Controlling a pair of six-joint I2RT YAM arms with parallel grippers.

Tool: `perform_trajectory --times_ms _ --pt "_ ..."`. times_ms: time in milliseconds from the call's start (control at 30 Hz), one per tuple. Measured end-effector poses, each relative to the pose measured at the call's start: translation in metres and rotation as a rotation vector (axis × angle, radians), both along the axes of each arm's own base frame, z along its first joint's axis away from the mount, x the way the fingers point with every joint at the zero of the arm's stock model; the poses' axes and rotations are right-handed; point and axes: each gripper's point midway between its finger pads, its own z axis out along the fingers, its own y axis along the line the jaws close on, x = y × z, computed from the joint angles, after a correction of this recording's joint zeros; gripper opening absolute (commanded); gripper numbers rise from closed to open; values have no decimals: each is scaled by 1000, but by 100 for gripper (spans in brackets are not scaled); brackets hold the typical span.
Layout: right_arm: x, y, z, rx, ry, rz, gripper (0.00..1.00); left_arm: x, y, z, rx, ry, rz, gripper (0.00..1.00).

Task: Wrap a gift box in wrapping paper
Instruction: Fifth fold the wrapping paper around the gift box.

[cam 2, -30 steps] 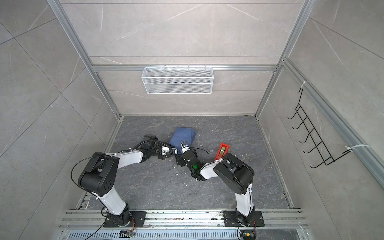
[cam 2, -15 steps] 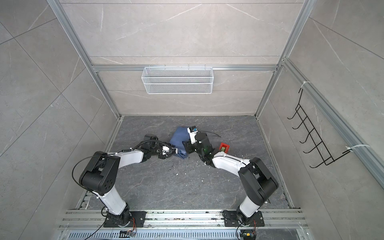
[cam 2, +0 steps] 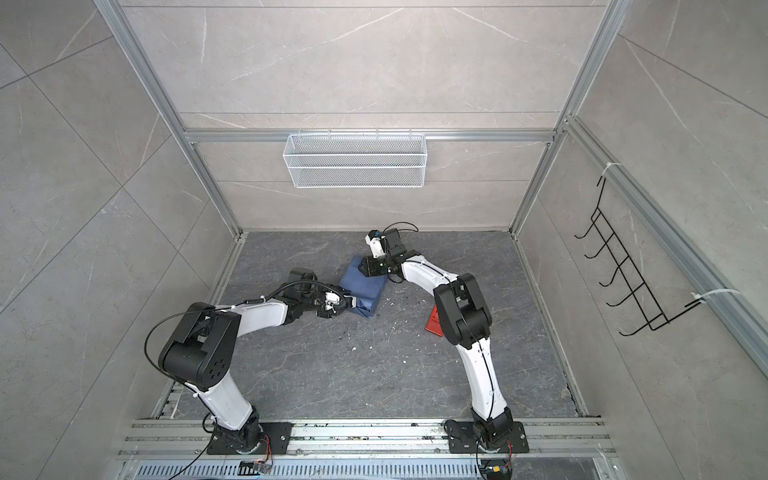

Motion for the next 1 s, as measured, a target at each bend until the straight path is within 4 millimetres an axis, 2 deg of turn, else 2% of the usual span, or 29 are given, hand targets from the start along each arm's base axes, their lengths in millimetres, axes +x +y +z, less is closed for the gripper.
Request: perform_trajectory --times_ms 367,567,700,767,867,1000 --pt "-12 1 -4 41 32 94 46 -5 -1 0 3 6 -5 51" --pt "-42 3 -5 53 56 184 50 -33 1 -1 15 16 -23 48" --pt "-65 -4 -2 15 69 210 61 -41 4 -1 27 4 -24 48" --pt "-76 -10 4 -7 59 219 65 -42 4 -1 27 6 -23 47" --pt "-92 -24 27 -32 -13 204 75 -42 4 -1 26 7 -23 47" --pt "-126 -56 73 -29 -212 112 83 -42 3 -1 21 15 -18 46"
